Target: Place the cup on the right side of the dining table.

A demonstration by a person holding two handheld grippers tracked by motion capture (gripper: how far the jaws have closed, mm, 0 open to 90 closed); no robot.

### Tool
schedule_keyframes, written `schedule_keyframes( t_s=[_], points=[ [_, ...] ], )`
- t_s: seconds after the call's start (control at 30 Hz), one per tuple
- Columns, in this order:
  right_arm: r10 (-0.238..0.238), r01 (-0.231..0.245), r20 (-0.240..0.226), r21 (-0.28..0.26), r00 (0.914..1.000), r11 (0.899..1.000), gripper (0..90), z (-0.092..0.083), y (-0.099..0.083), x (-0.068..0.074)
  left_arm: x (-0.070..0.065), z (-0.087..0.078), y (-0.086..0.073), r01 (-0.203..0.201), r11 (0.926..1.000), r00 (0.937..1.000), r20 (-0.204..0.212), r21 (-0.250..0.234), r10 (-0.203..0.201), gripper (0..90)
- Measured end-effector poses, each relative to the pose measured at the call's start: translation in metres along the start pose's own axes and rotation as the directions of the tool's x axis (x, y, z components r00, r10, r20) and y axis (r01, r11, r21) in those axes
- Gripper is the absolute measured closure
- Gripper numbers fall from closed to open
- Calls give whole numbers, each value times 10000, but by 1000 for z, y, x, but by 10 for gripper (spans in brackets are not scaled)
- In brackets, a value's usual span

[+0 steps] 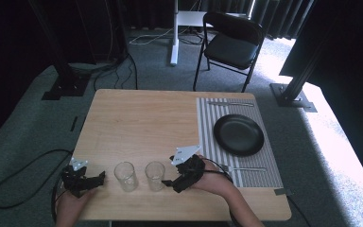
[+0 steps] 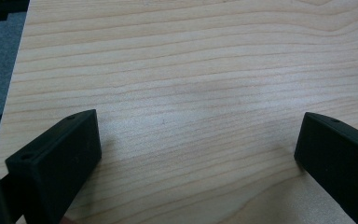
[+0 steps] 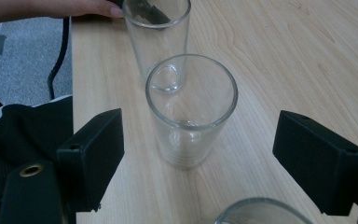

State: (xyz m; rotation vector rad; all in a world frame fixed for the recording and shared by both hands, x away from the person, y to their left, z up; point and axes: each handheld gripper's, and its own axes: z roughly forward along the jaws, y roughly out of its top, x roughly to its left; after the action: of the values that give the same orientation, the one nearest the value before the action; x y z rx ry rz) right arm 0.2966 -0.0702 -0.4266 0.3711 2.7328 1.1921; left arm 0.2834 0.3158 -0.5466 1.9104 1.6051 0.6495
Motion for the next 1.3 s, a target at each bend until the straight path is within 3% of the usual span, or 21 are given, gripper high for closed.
schedule_keyframes(
  t_s=[0.23,0.67,1.1,1.3],
  points=[
    [-155,156,-85,51,9998,9999,158,10,9,0,0,0,0,-6,10000,10000,6,19,6,7],
    [-240,240,-13,774,9997,9967,158,31,17,3,0,0,0,-3,10000,10000,4,1,3,6],
    [49,-64,92,1789,9999,9839,159,48,25,0,0,0,0,-3,10000,10000,3,2,3,6],
    [-47,56,-46,2145,10000,9767,172,54,29,2,0,0,0,-3,10000,10000,3,1,3,7]
  ],
)
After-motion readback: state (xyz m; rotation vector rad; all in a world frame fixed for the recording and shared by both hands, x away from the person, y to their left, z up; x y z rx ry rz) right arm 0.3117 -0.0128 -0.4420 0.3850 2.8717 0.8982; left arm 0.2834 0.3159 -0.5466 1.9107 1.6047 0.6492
